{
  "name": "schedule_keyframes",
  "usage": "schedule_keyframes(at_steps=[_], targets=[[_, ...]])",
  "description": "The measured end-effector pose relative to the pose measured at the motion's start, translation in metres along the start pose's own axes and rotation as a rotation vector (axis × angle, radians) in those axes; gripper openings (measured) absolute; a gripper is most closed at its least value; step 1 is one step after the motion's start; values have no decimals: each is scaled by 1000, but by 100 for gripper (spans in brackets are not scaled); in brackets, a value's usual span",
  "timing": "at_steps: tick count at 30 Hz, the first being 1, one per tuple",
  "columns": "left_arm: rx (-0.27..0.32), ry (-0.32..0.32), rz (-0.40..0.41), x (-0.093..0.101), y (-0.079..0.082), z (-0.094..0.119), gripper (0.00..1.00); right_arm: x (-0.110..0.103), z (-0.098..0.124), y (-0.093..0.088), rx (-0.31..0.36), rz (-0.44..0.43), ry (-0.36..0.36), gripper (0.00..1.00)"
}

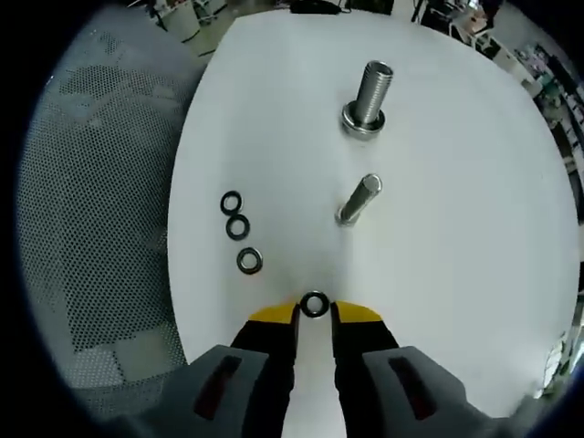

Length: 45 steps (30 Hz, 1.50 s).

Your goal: Place the washer onto the threaded stud by aligning its center hole with the stud, sliding it down to the base, and recovering from edge contact or off-axis alignment until the washer reaches the visible bottom stop.

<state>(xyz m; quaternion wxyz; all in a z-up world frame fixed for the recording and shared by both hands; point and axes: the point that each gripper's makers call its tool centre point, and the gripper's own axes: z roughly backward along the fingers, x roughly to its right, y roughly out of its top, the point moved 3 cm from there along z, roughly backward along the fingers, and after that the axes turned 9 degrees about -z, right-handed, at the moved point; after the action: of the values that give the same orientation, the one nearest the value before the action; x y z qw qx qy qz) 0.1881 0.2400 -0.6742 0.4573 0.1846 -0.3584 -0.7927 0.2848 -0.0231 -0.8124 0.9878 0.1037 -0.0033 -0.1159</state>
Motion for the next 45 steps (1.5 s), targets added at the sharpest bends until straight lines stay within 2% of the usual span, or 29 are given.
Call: schedule_keyframes(at_steps=[2,4,16,20,27,30,45], targets=[[0,0,1,0,0,0,35,1,0,1,-2,13,-6,15],[1,4,1,-1,0,0,35,2,0,1,-2,-18,-7,15],[2,10,13,-3,-1,0,34,2,0,1,-6,-44,-19,13],[4,10,18,-3,-1,1,34,2,0,0,-6,-77,-22,13],[-2,8,8,-3,-2,0,34,6,14,2,11,-119,-4,13],[-6,5,8,-3,-2,0,34,8,20,5,17,-94,1,13],[8,11,17,-4,-1,1,33,27,59,45,87,-16,-25,13]])
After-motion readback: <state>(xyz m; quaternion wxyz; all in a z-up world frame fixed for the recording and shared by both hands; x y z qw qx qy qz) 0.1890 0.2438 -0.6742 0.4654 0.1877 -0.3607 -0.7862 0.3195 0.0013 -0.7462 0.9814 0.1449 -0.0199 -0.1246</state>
